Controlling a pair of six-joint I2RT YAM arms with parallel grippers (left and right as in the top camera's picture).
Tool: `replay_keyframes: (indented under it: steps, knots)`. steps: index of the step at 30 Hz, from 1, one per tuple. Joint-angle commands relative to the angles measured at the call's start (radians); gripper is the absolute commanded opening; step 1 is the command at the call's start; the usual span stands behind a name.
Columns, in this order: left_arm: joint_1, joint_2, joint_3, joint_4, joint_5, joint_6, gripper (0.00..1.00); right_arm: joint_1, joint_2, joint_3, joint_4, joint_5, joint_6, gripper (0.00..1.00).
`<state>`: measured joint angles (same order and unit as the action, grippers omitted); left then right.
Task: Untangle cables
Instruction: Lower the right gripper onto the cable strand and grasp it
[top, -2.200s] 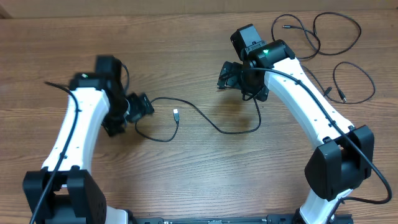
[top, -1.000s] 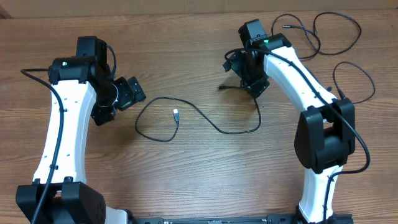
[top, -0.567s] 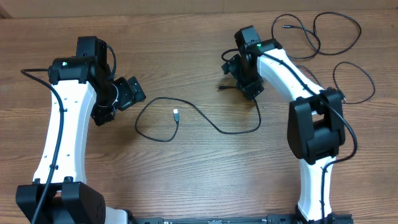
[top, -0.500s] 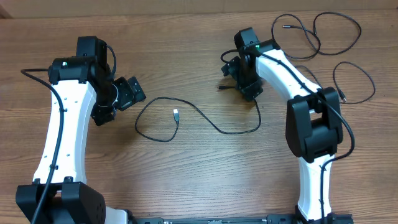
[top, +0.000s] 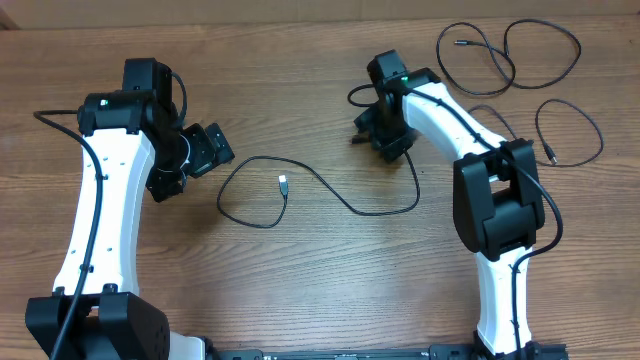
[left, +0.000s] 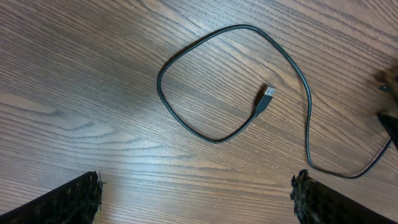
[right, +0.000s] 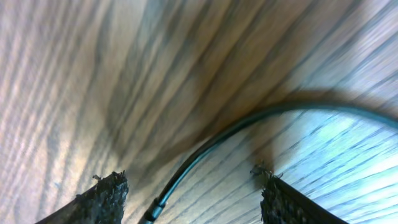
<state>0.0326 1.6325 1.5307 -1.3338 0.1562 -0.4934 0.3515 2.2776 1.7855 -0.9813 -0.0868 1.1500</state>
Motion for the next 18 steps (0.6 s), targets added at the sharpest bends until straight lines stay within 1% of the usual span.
replay_keyframes:
  steps: [1, 6, 7, 9, 10, 14, 15, 16, 18]
  knots:
    - [-0.001, -0.011, 0.013, 0.002, -0.01, 0.019, 0.99, 0.016, 0.039, 0.0, 0.0, 0.018, 0.002, 0.66]
    - [-0.001, -0.011, 0.013, 0.003, -0.01, 0.019, 1.0, 0.016, 0.04, 0.0, 0.0, 0.01, 0.001, 0.49]
    - [-0.001, -0.011, 0.013, 0.003, -0.01, 0.019, 1.0, 0.016, 0.04, 0.0, 0.0, 0.0, -0.011, 0.47]
    - [-0.001, -0.011, 0.013, 0.003, -0.01, 0.019, 1.0, 0.016, 0.04, 0.0, 0.0, -0.016, -0.059, 0.37]
    - [-0.001, -0.011, 0.013, 0.003, -0.01, 0.019, 0.99, 0.016, 0.04, 0.001, 0.0, -0.022, -0.082, 0.35]
    - [-0.001, -0.011, 0.013, 0.002, -0.009, 0.019, 1.0, 0.007, 0.039, 0.02, -0.037, -0.043, -0.113, 0.34]
    - [-0.001, -0.011, 0.013, 0.003, -0.009, 0.019, 0.99, 0.005, 0.037, 0.029, -0.049, -0.049, -0.122, 0.32]
    - [-0.001, -0.011, 0.013, 0.003, -0.01, 0.019, 0.99, 0.005, 0.035, 0.036, -0.049, -0.056, -0.146, 0.27]
    - [-0.001, -0.011, 0.013, 0.003, -0.01, 0.019, 0.99, 0.005, 0.026, 0.057, -0.05, -0.071, -0.217, 0.1]
